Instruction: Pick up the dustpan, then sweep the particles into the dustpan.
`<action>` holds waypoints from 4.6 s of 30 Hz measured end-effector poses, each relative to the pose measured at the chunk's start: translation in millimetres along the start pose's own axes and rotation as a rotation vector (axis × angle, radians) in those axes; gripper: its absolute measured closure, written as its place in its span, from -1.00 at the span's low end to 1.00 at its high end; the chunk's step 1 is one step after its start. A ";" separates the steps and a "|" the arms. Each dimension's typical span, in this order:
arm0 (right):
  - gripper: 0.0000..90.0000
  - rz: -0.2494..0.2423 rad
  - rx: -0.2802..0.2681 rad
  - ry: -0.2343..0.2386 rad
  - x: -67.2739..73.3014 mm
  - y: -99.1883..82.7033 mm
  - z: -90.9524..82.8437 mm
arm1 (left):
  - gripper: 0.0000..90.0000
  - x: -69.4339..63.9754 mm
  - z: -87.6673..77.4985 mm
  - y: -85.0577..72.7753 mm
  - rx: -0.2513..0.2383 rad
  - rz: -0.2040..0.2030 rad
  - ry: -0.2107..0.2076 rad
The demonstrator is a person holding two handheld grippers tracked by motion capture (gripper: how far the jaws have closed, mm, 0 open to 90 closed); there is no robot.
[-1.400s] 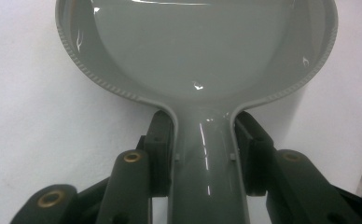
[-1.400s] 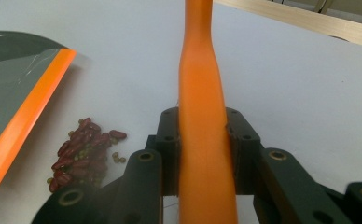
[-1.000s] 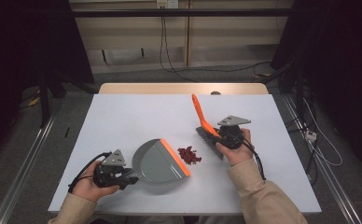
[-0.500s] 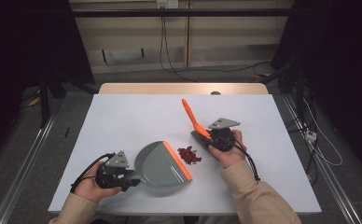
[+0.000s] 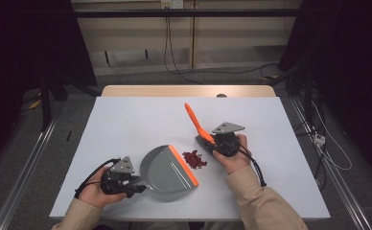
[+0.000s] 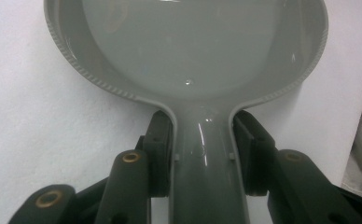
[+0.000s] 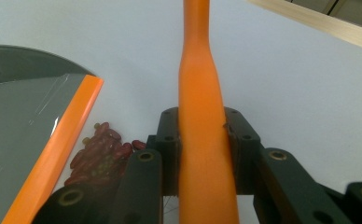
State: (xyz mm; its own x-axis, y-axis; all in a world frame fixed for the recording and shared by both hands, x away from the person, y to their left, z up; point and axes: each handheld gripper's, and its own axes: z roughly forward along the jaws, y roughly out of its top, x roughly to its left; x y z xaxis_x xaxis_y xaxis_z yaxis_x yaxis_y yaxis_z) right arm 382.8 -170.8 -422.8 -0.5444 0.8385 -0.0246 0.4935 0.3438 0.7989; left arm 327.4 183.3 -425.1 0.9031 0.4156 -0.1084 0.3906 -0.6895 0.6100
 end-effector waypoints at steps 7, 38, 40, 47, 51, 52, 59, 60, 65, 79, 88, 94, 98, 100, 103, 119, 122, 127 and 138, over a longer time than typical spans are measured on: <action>0.58 -0.026 0.009 -0.018 12.3 1.7 3.0 | 0.38 -2.6 2.3 1.0 0.002 -0.004 -0.016; 0.57 -0.045 0.018 -0.040 33.4 1.6 5.0 | 0.35 -3.4 5.3 1.1 -0.003 -0.009 -0.048; 0.57 -0.043 0.019 -0.042 33.9 1.6 4.8 | 0.36 -3.7 5.4 1.1 -0.005 -0.013 -0.048; 0.57 -0.036 0.022 -0.044 37.6 2.0 5.4 | 0.38 -3.1 5.2 1.7 0.006 -0.008 -0.046; 0.57 -0.027 0.024 -0.042 41.0 2.7 6.4 | 0.38 -3.7 5.6 2.7 0.000 -0.024 -0.043; 0.57 -0.024 0.025 -0.045 41.7 2.9 6.5 | 0.39 -3.5 5.7 2.8 0.001 -0.024 -0.044; 0.56 0.012 0.026 -0.023 47.6 3.7 6.7 | 0.39 -3.7 6.8 4.5 0.005 -0.019 -0.047; 0.56 0.018 0.023 -0.017 49.1 3.5 6.7 | 0.39 -3.8 6.9 4.5 0.003 -0.022 -0.047; 0.56 0.010 0.025 -0.013 56.9 4.2 7.1 | 0.39 -3.9 6.8 5.0 0.011 -0.015 -0.050; 0.56 0.036 0.013 -0.008 66.1 3.7 7.7 | 0.39 -5.5 9.5 7.1 0.007 -0.028 -0.057; 0.56 0.062 -0.006 0.022 80.2 5.6 9.3 | 0.39 -5.3 10.1 8.3 0.012 -0.032 -0.057; 0.56 0.048 -0.026 0.011 92.6 7.9 10.0 | 0.39 -5.2 9.9 8.1 0.010 -0.036 -0.059; 0.57 0.065 -0.049 0.075 101.4 13.6 6.2 | 0.39 -4.9 10.2 8.1 0.011 -0.034 -0.059; 0.57 0.065 -0.053 0.117 107.4 15.7 6.6 | 0.39 -5.0 10.0 7.7 0.008 -0.034 -0.059; 0.57 0.041 -0.086 0.116 110.3 19.3 3.8 | 0.39 -3.5 9.2 7.2 0.019 -0.020 -0.058; 0.57 0.011 -0.096 -0.004 51.1 18.5 -0.5 | 0.39 -2.2 9.1 6.5 0.009 -0.030 -0.061; 0.57 0.000 -0.081 -0.042 41.3 11.2 3.5 | 0.39 -1.7 9.1 6.7 0.008 -0.035 -0.064; 0.57 0.018 -0.071 -0.028 43.3 2.2 13.9 | 0.39 -0.8 9.6 6.9 0.004 -0.038 -0.065; 0.57 0.044 -0.078 0.080 78.3 6.4 12.4 | 0.39 -0.6 9.5 6.6 0.001 -0.039 -0.064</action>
State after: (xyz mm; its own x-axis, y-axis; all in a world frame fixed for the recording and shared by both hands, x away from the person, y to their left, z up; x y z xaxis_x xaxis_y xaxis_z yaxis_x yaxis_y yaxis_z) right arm 351.7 -97.7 -427.1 -0.5771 0.8147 0.0567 0.4652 0.2708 0.8428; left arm 331.2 172.9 -428.4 0.8968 0.4034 -0.1817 0.4256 -0.6743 0.6034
